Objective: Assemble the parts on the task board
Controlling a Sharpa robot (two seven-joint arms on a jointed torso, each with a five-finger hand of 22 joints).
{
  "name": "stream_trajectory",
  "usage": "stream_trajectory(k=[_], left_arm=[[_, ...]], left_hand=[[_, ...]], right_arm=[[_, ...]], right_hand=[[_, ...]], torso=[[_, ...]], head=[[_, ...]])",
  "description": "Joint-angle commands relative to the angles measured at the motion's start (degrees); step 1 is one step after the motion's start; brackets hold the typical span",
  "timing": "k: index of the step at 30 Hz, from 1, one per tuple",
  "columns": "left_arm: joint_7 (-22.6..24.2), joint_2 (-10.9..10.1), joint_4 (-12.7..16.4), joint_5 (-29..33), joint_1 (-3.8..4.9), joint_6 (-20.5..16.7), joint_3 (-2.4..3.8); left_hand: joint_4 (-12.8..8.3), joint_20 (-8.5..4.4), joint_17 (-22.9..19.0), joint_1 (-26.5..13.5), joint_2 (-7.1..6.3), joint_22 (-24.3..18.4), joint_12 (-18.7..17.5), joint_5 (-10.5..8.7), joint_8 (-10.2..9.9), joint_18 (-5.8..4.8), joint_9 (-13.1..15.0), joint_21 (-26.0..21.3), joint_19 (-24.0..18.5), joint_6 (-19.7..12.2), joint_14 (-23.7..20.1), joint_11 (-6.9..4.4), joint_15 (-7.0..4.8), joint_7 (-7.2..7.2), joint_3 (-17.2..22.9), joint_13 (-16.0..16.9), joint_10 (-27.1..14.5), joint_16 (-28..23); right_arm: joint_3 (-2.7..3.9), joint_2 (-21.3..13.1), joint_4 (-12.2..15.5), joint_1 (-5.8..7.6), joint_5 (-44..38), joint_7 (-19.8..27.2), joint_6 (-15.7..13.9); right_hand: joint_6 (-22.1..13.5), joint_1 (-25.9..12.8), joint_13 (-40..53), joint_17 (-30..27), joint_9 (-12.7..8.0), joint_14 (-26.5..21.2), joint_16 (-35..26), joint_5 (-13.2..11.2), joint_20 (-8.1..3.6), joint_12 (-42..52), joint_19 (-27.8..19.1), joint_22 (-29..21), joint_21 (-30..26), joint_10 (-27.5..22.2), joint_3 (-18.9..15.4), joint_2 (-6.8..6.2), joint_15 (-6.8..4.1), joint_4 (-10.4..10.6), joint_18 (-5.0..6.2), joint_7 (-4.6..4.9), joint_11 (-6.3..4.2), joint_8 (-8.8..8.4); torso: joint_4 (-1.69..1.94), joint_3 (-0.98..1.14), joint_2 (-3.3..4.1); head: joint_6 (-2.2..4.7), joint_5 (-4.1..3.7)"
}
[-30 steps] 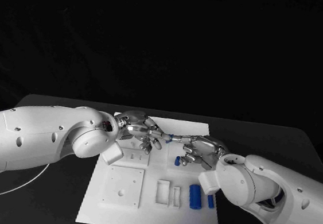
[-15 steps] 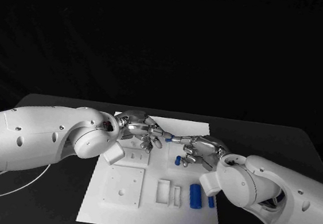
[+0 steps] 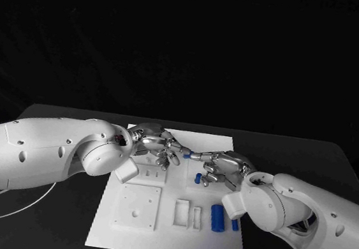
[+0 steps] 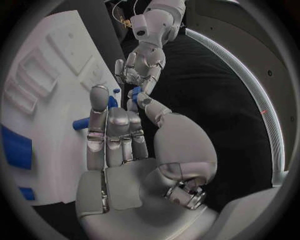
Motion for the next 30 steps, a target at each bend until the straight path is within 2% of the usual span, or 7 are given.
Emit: stream_trajectory(k=[1, 5, 7, 9, 17, 25, 30], left_arm=[[0.2, 0.1, 0.3, -0.3, 0.16, 0.6, 0.17], [-0.1, 0.0, 0.3, -1.0, 0.15, 0.9, 0.16], [-0.3, 0.0, 0.3, -1.2, 0.15, 0.7, 0.16], [-0.5, -0.1, 0.2, -1.3, 0.15, 0.2, 0.16], [-1.5, -0.7, -0.4, -2.1, 0.18, -1.2, 0.18], [-3.5, -1.5, -0.9, -4.5, 0.68, -1.9, 0.44], [-7.1, -2.1, -0.8, -8.6, 1.72, -1.9, 0.51]], left_hand=[[-5.5, -0.54, 0.1, -0.7, -0.18, 0.1, 0.6, 1.06, 0.2, -0.12, 0.6, 0.3, 0.0, 3.0, 0.0, -0.54, -0.54, -2.4, 4.9, 0.2, 2.7, 0.0], [-6.3, -0.74, 0.1, -1.5, -0.97, 0.3, 1.9, 5.04, 0.3, -0.1, 1.5, 0.4, 0.0, 3.6, 0.0, -0.81, -0.74, -2.61, 5.3, 0.6, 2.8, 0.0], [-6.8, -0.86, 0.1, -2.2, -1.25, 0.4, 2.8, 6.46, 0.3, -0.1, 2.0, 0.5, 0.0, 4.0, 0.1, -0.97, -0.87, -2.74, 5.6, 0.9, 2.8, 0.0], [-7.4, -0.98, 0.1, -2.9, -1.39, 0.5, 3.5, 7.44, 0.2, -0.13, 2.7, 0.7, 0.1, 4.1, 0.3, -1.09, -0.97, -2.85, 6.0, 1.1, 2.7, 0.0], [-9.4, -1.33, 0.3, -5.2, -1.61, 0.8, 5.3, 10.36, 0.2, -0.16, 5.8, 1.0, 0.5, 4.7, 1.0, -1.46, -1.32, -3.22, 6.8, 1.3, 2.8, 0.0], [-9.6, -1.58, 0.6, -5.5, -2.29, 1.0, 6.6, 11.88, 0.2, -0.19, 7.1, 1.4, 0.8, 5.1, 1.5, -1.73, -1.56, -3.44, 7.1, 1.5, 2.8, 0.2], [-9.5, -1.72, 0.7, -5.7, -2.76, 1.0, 7.8, 12.05, 0.2, -0.27, 7.7, 1.4, 1.0, 5.7, 2.0, -1.98, -1.76, -3.74, 6.8, 1.8, 2.9, 0.3]], right_arm=[[-0.13, 0.0, 0.0, -0.21, -0.5, -0.1, 1.2], [-0.13, 0.0, -0.2, -0.22, 0.3, 0.3, 0.8], [-0.13, -0.1, -0.3, -0.22, 0.5, 0.5, 0.8], [-0.13, -0.3, -0.3, -0.21, 0.7, 0.8, 0.9], [0.91, -1.5, -0.9, -0.2, 0.6, 2.2, 1.9], [4.18, -2.4, -4.1, 0.11, -1.1, 3.8, 2.6], [5.13, -2.1, -7.8, 1.77, -3.3, 5.7, 3.9]], right_hand=[[-0.1, -0.1, -0.8, -0.3, 1.3, -0.7, -0.7, -0.1, 0.41, -1.3, 2.0, -0.3, -1.1, -1.1, 0.0, 0.53, 0.04, 0.0, 0.99, 0.06, -0.04, 0.16], [-5.2, -2.6, -3.7, -1.6, -0.5, -1.5, -2.4, -0.4, 0.86, -4.6, 1.5, -1.4, -4.3, -4.2, -1.6, -0.68, 0.71, 1.6, 1.4, 1.47, 0.97, 0.0], [-8.0, -5.5, -5.4, -2.3, -1.0, -2.0, -3.4, 4.8, 1.46, -6.2, 1.3, -1.8, -4.8, -5.8, -7.5, -2.65, 1.32, 3.7, 1.74, 2.41, 1.68, 0.19], [-9.9, -4.9, -7.2, -2.9, -1.0, -2.3, -3.9, 10.3, 2.0, -7.0, 1.5, -2.6, -5.5, -7.0, -16.3, -2.58, 1.77, 4.9, 2.34, 2.85, 2.15, 0.23], [-14.0, -2.0, -15.9, -8.2, -0.9, -5.2, -7.3, 15.1, 3.27, -7.8, 1.1, -6.2, -9.0, -10.5, -40.0, 2.24, 2.64, 8.1, 2.86, 3.8, 3.33, 0.22], [-14.1, -1.7, -18.6, -9.5, -0.9, -5.9, -6.2, 16.1, 3.3, -5.9, 1.4, -6.8, -9.4, -11.5, -42.8, 2.88, 2.81, 8.6, 2.81, 3.95, 3.32, 0.13], [-14.0, -1.6, -19.6, -10.3, -0.9, -6.3, -6.6, 16.4, 3.4, -6.0, 1.0, -7.5, -10.0, -11.8, -42.9, 3.47, 2.9, 8.4, 2.68, 3.97, 3.37, 0.12]], torso=[[-0.02, -0.02, 0.02], [-0.01, 0.01, 0.0], [-0.01, 0.0, -0.01], [-0.05, 0.05, -0.06], [-0.07, 0.03, -0.17], [-0.1, 0.04, -0.75], [-0.17, 0.14, -1.53]], head=[[0.03, 0.04], [0.03, 0.1], [0.03, 0.12], [0.02, 0.29], [0.1, 0.43], [0.04, 0.9], [-0.57, 1.64]])
